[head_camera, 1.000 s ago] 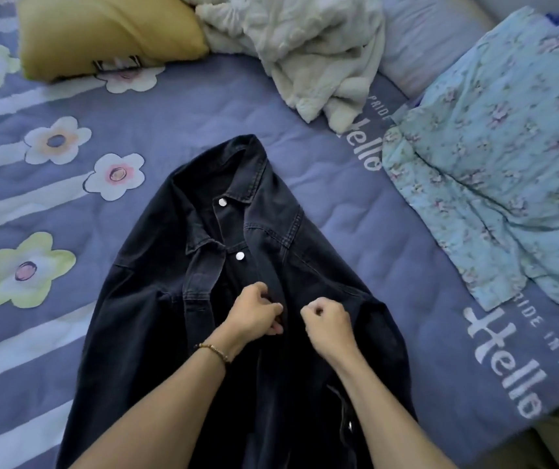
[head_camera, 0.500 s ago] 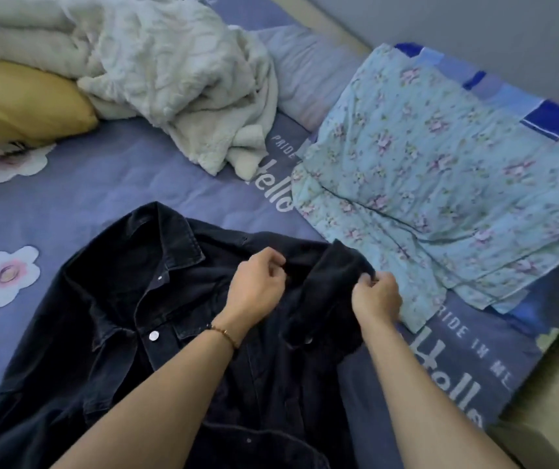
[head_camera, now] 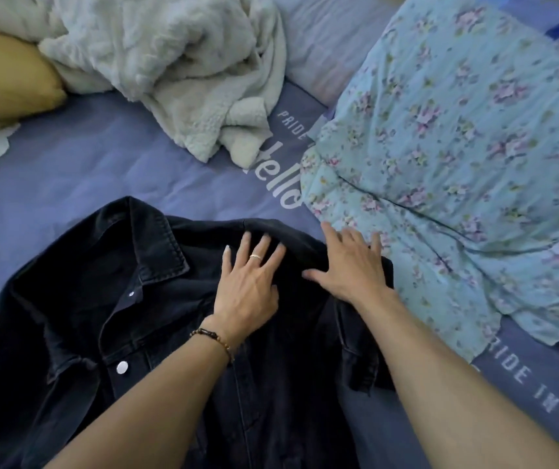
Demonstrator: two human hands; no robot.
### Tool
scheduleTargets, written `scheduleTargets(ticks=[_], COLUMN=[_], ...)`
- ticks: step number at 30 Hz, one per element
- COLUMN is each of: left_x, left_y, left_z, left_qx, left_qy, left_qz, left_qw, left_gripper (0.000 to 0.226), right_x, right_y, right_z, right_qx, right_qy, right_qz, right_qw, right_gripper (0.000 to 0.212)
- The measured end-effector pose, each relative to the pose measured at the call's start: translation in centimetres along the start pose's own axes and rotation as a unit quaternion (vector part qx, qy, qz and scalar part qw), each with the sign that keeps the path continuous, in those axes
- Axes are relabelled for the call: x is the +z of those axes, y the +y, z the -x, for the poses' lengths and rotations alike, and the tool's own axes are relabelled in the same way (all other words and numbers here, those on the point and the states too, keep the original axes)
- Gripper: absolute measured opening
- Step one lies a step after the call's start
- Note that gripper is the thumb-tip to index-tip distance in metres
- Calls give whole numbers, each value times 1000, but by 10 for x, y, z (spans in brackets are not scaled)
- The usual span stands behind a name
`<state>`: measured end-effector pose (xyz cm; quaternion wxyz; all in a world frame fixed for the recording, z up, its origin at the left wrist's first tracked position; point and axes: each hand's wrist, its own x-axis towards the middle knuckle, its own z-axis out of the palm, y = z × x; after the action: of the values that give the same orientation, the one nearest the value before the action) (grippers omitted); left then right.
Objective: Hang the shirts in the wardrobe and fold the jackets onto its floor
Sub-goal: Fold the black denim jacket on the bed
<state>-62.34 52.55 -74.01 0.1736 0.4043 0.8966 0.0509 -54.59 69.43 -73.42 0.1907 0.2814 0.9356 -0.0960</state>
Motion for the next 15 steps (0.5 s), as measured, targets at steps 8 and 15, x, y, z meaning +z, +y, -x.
scheduleTargets(ticks=[8,15], left_x=[1,-8], left_y=[-33,-85], left_z=[-11,23], left_qx=[-95,-148], left_qy=[-62,27], left_qz=[30,73], left_qw=[993,986], left_gripper=[70,60], right_x=[-24,-11], right_y=[18,-82], right_z=[-34,-45], right_qx=[107,-36], right_qy=[213,-61], right_qz=[-24,-210], right_qw=[971,975], right_gripper=[19,61])
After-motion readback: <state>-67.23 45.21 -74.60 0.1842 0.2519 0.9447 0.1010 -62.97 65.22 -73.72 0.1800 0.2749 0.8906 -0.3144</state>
